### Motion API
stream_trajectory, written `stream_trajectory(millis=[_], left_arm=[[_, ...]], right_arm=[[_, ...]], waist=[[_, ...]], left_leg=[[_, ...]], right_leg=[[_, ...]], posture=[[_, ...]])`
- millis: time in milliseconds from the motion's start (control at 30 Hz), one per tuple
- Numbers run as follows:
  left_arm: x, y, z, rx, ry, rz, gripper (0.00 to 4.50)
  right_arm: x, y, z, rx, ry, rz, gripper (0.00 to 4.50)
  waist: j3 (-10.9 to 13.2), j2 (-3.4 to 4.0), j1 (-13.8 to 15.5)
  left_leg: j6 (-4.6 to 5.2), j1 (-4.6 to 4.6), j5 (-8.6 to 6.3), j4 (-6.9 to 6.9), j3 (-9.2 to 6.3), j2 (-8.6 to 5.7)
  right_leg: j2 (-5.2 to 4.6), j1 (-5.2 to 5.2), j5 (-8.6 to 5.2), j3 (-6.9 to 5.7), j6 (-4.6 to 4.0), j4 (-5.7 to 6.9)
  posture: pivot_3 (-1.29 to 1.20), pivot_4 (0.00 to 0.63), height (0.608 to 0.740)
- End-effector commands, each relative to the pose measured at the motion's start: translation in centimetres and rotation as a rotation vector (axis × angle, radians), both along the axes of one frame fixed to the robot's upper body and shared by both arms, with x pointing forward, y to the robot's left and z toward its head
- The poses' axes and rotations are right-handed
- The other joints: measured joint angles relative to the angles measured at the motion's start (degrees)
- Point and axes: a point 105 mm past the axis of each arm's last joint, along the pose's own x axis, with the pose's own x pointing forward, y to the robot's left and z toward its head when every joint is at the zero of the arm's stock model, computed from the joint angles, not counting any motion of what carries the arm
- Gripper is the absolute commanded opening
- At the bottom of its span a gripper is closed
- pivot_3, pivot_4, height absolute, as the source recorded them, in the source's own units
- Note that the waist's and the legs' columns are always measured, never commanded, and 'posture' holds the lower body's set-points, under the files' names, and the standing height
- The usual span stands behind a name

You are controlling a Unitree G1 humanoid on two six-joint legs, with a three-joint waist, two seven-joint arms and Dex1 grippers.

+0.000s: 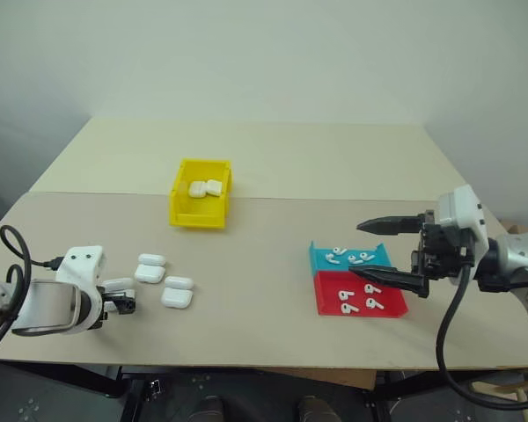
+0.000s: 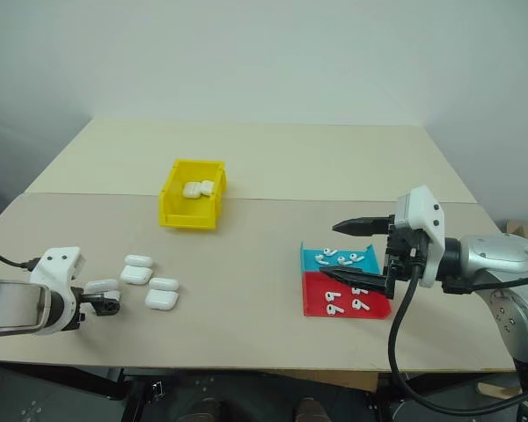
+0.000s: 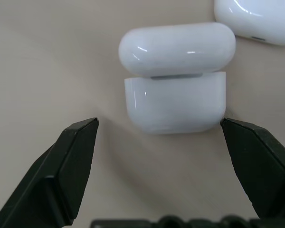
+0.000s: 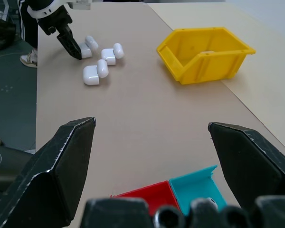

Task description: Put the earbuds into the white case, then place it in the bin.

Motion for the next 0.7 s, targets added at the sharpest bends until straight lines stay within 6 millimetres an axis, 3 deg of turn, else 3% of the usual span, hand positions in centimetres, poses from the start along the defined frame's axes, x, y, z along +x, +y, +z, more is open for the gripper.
stream_trajectory(millis=[33,333,433,533,700], left_arm=[[0.95,-0.27,0.56,-0.028,-0.029,0.013,4.50],[1.23,-0.76,0.13,-0.036,-0.010,-0.001,4.50],[1.26,-0.84,0.13,-0.028,-0.023,0.013,3.87],[1.28,-0.79,0.18,-0.022,-0.028,0.022,2.87],[1.29,-0.71,0.23,-0.014,-0.032,0.030,2.75]], right_arm=[[-0.36,0.27,0.92,-0.004,-0.057,0.011,4.47],[-0.52,0.25,1.02,0.000,-0.059,0.005,4.47],[-0.54,0.19,0.94,-0.001,-0.058,0.001,4.50],[-0.57,0.18,0.90,-0.001,-0.057,0.001,4.50],[-0.61,0.21,0.85,0.001,-0.059,-0.002,4.50]], waist=[[0.0,0.00,0.2],[0.0,0.00,0.3],[0.0,-0.01,0.3],[0.0,-0.01,0.3],[0.0,-0.01,0.3]], left_leg=[[0.00,0.00,0.00,0.00,0.00,-0.01],[-0.02,0.00,0.01,0.00,-0.02,-0.02],[-0.03,0.01,0.02,0.00,-0.02,-0.03],[-0.03,0.01,0.02,0.00,-0.03,-0.03],[-0.03,0.01,0.02,0.00,-0.03,-0.03]], right_leg=[[0.00,0.00,0.00,0.00,0.00,0.00],[0.00,0.00,0.00,0.00,0.00,0.00],[-0.01,0.03,0.00,0.00,0.00,0.00],[-0.01,0.02,0.00,0.00,0.00,0.01],[-0.01,0.03,0.00,0.00,0.00,0.01]], posture=[[0.00,0.150,0.740],[0.00,0.150,0.740],[0.00,0.150,0.740],[0.00,0.150,0.740],[0.00,0.150,0.740]])
